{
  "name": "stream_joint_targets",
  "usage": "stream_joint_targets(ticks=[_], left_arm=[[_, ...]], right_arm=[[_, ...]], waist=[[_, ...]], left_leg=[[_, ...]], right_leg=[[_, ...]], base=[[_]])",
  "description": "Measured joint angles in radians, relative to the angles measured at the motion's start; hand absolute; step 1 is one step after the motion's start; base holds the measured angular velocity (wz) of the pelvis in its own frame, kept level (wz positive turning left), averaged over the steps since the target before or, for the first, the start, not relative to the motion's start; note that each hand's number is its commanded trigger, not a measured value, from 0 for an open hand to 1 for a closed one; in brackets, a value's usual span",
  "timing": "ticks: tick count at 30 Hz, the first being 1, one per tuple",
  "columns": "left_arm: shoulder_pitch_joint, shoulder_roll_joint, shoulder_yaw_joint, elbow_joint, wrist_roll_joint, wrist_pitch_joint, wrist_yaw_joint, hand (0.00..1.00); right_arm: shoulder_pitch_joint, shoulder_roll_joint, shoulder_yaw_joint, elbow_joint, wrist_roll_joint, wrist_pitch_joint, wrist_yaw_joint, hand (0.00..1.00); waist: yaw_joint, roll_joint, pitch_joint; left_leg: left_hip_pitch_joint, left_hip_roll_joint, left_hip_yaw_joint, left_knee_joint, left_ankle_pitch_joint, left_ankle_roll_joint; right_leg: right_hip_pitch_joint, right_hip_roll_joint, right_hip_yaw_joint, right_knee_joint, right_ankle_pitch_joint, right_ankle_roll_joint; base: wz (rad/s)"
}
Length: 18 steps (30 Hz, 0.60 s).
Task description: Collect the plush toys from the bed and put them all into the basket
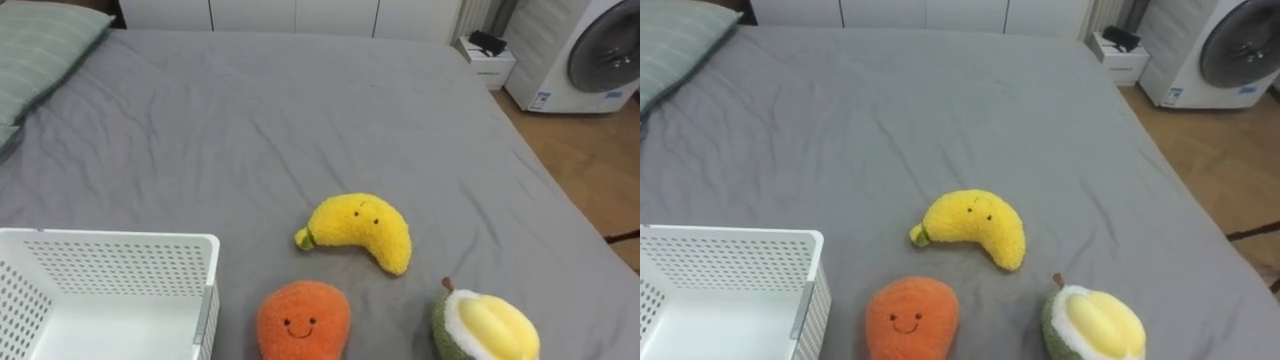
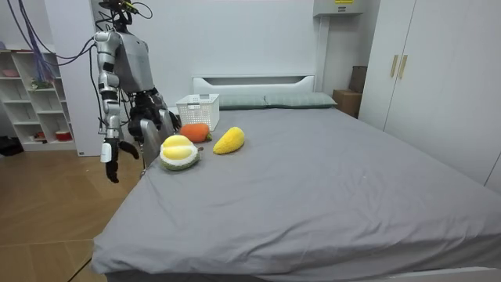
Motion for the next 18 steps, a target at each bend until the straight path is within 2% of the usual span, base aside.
stream_joint_targets(ticks=[1,3,8,9,11,13,14,16,18], left_arm=[[0.000,0.003,0.001,0.001,-0.001,0.000,0.001,0.00],[-0.002,0.004,0.003,0.001,-0.002,-0.006,0.014,0.00],[0.001,0.015,0.005,0.000,0.000,-0.018,0.022,0.00],[0.001,0.017,0.005,0.000,-0.004,-0.018,0.023,0.00],[0.001,0.017,-0.003,-0.001,-0.005,-0.021,0.037,0.00],[0.002,0.019,-0.023,-0.006,-0.005,-0.022,0.042,0.00],[0.001,0.019,-0.031,-0.006,-0.005,-0.023,0.042,0.00],[0.001,0.020,-0.031,-0.006,-0.005,-0.029,0.042,0.00],[0.001,0.019,-0.034,-0.006,-0.004,-0.033,0.042,0.00]], right_arm=[[-0.009,-0.013,-0.003,-0.039,-0.002,-0.009,-0.014,0.00],[-0.042,-0.035,-0.005,-0.065,-0.007,-0.032,-0.031,0.00],[-0.057,-0.051,-0.023,-0.337,-0.038,-0.040,-0.077,0.00],[-0.061,-0.052,-0.023,-0.413,-0.038,-0.042,-0.094,0.00],[-0.061,-0.052,-0.023,-0.509,-0.039,-0.056,-0.111,0.00],[-0.062,-0.051,-0.021,-0.654,-0.064,-0.062,-0.130,0.00],[-0.064,-0.051,-0.020,-0.715,-0.086,-0.080,-0.141,0.00],[-0.064,-0.051,-0.019,-0.774,-0.109,-0.104,-0.150,0.00],[-0.062,-0.050,-0.007,-0.833,-0.127,-0.105,-0.151,0.00]], waist=[[0.001,-0.002,0.0029],[-0.002,-0.009,0.0038],[-0.001,-0.026,0.0014],[-0.003,-0.024,0.0049],[-0.004,-0.021,0.0048],[-0.003,-0.018,0.0102],[-0.003,-0.014,0.0131],[-0.002,-0.011,0.0126],[-0.001,-0.007,0.0125]], left_leg=[[-0.003,0.000,0.002,0.000,0.000,0.000],[-0.005,0.001,0.004,0.000,0.000,0.000],[-0.022,0.002,0.010,-0.001,0.002,-0.001],[-0.024,0.003,0.012,-0.001,0.002,-0.002],[-0.025,0.003,0.015,-0.001,0.002,-0.002],[-0.036,0.004,0.021,-0.001,0.003,-0.002],[-0.040,0.005,0.021,-0.001,0.003,-0.002],[-0.045,0.006,0.021,0.000,0.003,-0.002],[-0.047,0.007,0.024,0.000,0.003,-0.002]], right_leg=[[-0.001,0.000,0.002,0.000,0.001,0.000],[-0.007,0.001,0.001,-0.002,0.004,0.000],[-0.030,0.003,0.009,0.001,0.006,-0.001],[-0.032,0.004,0.008,-0.001,0.007,-0.001],[-0.032,0.004,0.010,-0.003,0.008,-0.001],[-0.046,0.004,0.009,0.000,0.008,-0.001],[-0.050,0.004,0.008,-0.002,0.011,-0.002],[-0.050,0.004,0.009,-0.001,0.011,-0.002],[-0.052,0.005,0.008,-0.002,0.012,-0.002]], base=[[-0.05],[-0.03],[-0.03],[-0.04],[0.00],[-0.06],[-0.07],[0.03],[0.03]])
